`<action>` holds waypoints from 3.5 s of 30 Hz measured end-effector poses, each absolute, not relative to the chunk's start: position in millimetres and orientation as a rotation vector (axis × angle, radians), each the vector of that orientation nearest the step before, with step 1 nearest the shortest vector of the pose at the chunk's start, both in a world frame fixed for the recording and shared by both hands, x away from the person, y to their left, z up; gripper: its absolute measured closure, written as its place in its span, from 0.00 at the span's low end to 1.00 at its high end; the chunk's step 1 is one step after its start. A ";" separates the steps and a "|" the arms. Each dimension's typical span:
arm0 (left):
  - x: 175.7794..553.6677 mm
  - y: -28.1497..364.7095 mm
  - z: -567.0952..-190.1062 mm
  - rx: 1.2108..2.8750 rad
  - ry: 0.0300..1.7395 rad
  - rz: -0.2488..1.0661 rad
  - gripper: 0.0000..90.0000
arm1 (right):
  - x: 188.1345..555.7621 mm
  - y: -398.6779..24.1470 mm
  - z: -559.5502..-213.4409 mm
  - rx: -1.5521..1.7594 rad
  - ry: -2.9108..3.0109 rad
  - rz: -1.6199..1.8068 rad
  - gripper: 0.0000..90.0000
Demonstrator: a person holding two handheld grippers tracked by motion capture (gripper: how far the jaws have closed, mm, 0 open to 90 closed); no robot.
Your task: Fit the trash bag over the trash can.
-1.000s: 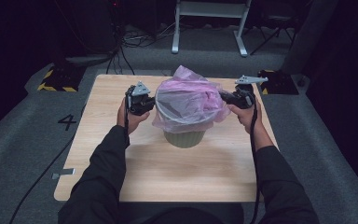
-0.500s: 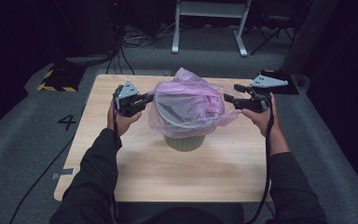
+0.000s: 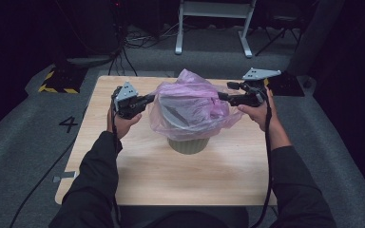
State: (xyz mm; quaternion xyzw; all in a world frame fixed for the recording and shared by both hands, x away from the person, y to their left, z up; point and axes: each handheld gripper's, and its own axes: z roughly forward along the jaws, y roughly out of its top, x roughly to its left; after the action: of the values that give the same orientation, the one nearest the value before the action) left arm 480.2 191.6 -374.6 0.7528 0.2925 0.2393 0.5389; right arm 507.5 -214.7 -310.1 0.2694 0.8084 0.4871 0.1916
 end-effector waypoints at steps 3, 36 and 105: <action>475.9 194.2 -374.1 1.787 0.672 0.557 1.00 | 509.0 -199.0 -311.3 0.710 2.334 1.254 0.62; 451.1 207.0 -372.6 1.751 0.545 0.507 1.00 | 493.3 -174.1 -298.8 0.559 2.443 1.256 0.53; 474.3 196.1 -369.6 1.784 0.660 0.554 1.00 | 489.8 -180.7 -272.2 0.380 2.593 1.105 0.31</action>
State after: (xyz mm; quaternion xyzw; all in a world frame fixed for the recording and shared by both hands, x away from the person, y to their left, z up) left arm 474.3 196.1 -369.6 0.7531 0.2788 0.2337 0.5482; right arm 489.8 -180.7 -272.2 0.1320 0.9017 0.3841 0.1481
